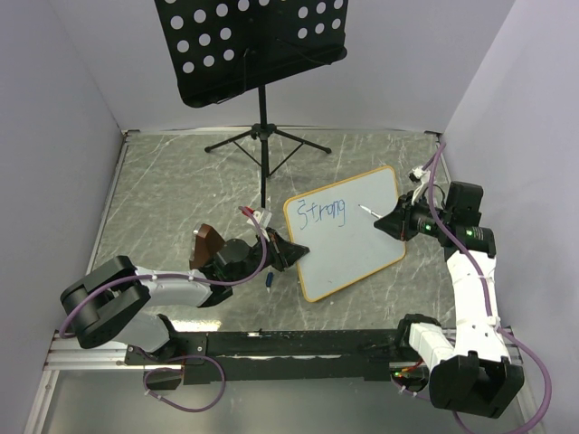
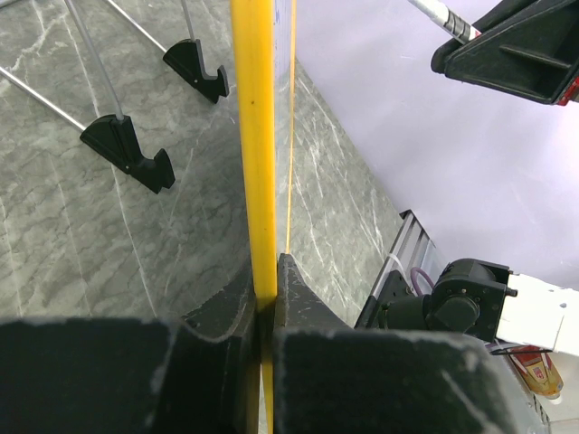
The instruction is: Write a sentence on the whiteboard
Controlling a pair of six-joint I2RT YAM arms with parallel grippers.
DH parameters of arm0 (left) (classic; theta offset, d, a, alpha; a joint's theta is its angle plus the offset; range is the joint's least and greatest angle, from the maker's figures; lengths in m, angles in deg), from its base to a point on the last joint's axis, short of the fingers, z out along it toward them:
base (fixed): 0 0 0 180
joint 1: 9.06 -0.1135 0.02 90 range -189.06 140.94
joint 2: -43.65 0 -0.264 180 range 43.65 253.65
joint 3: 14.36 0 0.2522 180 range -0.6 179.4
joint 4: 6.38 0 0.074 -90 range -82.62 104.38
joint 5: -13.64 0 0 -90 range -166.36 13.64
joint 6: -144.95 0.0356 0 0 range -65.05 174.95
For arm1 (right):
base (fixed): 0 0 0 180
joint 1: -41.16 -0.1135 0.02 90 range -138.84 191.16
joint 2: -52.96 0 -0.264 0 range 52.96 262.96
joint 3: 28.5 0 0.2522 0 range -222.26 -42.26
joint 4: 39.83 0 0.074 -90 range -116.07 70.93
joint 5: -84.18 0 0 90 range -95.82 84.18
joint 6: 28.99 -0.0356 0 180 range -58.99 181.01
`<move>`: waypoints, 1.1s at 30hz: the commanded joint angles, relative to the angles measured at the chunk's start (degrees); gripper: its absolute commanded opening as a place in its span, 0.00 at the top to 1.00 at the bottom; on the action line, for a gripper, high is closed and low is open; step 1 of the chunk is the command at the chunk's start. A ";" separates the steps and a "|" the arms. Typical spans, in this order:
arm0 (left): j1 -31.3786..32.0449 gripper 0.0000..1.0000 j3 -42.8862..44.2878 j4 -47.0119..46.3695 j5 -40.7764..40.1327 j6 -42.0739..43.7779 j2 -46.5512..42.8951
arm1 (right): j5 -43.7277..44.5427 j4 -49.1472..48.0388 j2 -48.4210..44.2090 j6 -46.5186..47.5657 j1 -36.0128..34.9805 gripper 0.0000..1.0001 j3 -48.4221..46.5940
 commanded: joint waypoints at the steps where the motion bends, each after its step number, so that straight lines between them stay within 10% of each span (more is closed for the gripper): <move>1: 0.12 0.99 0.67 -5.33 1.50 2.28 -2.20 | -1.61 -2.10 -1.48 1.30 0.27 1.00 0.27; 33: -0.06 0.99 0.32 -6.47 0.88 1.84 -1.85 | 0.67 1.42 -0.60 6.57 0.27 1.00 -0.52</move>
